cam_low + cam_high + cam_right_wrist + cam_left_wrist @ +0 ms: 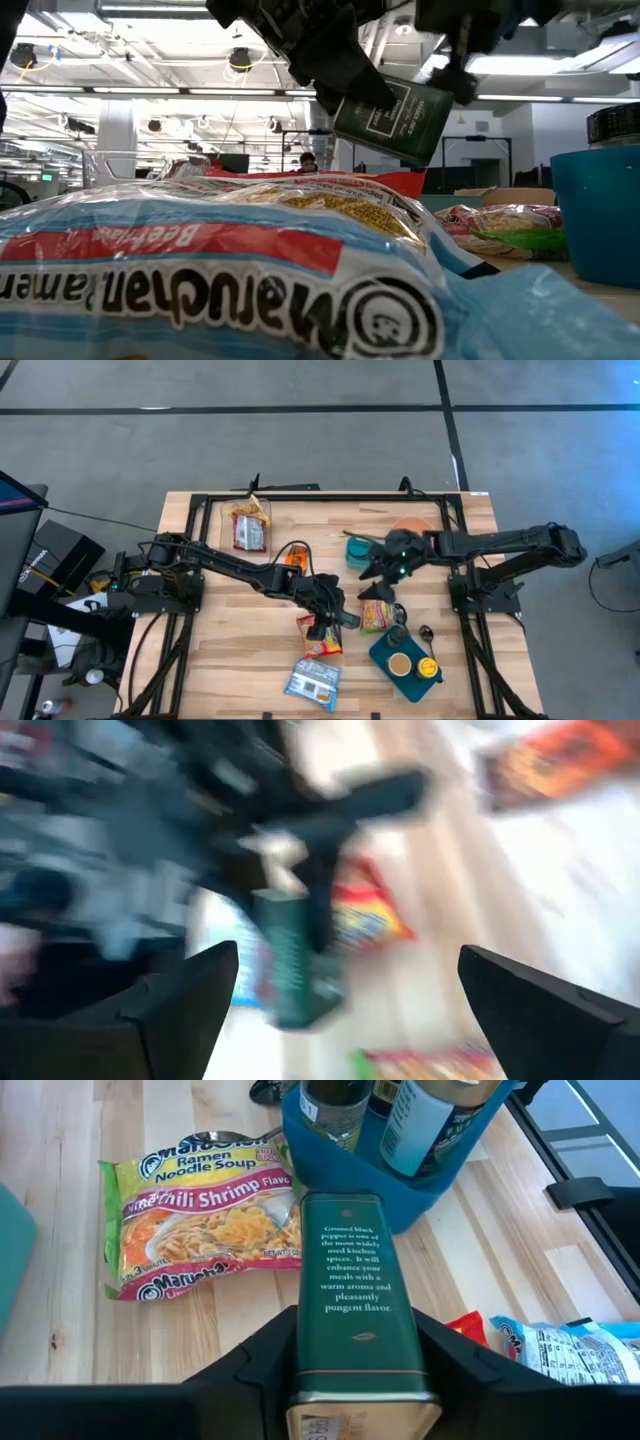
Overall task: Pick & Place Food Item
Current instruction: Put the green seasoning can into the blue bin
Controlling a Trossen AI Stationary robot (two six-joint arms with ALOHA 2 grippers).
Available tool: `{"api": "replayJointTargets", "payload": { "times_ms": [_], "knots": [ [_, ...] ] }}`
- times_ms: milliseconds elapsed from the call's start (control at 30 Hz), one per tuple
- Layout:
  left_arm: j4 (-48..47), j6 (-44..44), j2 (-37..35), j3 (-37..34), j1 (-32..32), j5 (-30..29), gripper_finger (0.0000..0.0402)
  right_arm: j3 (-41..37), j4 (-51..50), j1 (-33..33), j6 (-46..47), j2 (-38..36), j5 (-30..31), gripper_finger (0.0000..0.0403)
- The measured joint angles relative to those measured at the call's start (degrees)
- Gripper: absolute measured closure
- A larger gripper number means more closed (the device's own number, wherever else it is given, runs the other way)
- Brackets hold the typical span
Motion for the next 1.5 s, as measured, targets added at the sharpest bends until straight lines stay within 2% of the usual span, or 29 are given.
{"api": "replayJointTargets", "payload": {
  "times_ms": [267,367,467,600,733,867,933,1033,1100,1233,1500],
  "knots": [
    [0.4,0.2,0.0,0.0,0.0,-2.4,0.0276,0.0,-10.3,12.5,3.0,-3.0,28.5,0.0031],
    [0.9,0.2,0.1,0.0,0.1,-3.0,0.0276,-0.7,-9.8,18.9,5.2,-5.2,40.6,0.0031],
    [2.2,0.0,0.1,0.0,0.1,-3.0,0.0266,-2.1,-10.3,24.8,5.5,-6.1,48.4,0.0031],
    [3.9,0.0,0.1,0.0,0.0,-3.0,0.026,-2.8,-10.7,28.4,6.2,-4.7,53.2,0.0031],
    [5.4,0.0,0.1,0.0,0.0,-3.0,0.0276,-2.8,-6.5,27.9,7.4,-2.5,52.2,0.0031],
    [6.4,0.0,0.1,0.0,0.1,-3.0,0.0276,-2.7,-10.7,29.7,10.3,-2.0,53.2,0.0035],
    [6.5,0.0,0.1,0.0,0.3,-3.0,0.0272,-2.7,-13.0,32.7,12.9,-2.0,58.0,0.0042],
    [6.9,0.0,0.1,0.0,0.4,-3.1,0.026,-2.8,-14.8,39.3,15.2,-2.0,69.7,0.0056],
    [7.4,0.0,0.1,0.0,0.5,-3.1,0.0264,-2.8,-15.0,43.3,16.8,-2.0,74.9,0.0064],
    [9.5,0.0,0.1,0.0,0.5,-3.1,0.0276,-2.7,-14.9,47.4,19.7,-1.3,75.8,0.0074],
    [13.7,-1.3,0.1,0.0,0.5,-2.8,0.0261,-2.7,-13.7,47.8,21.1,1.6,76.2,0.0077]
  ]
}}
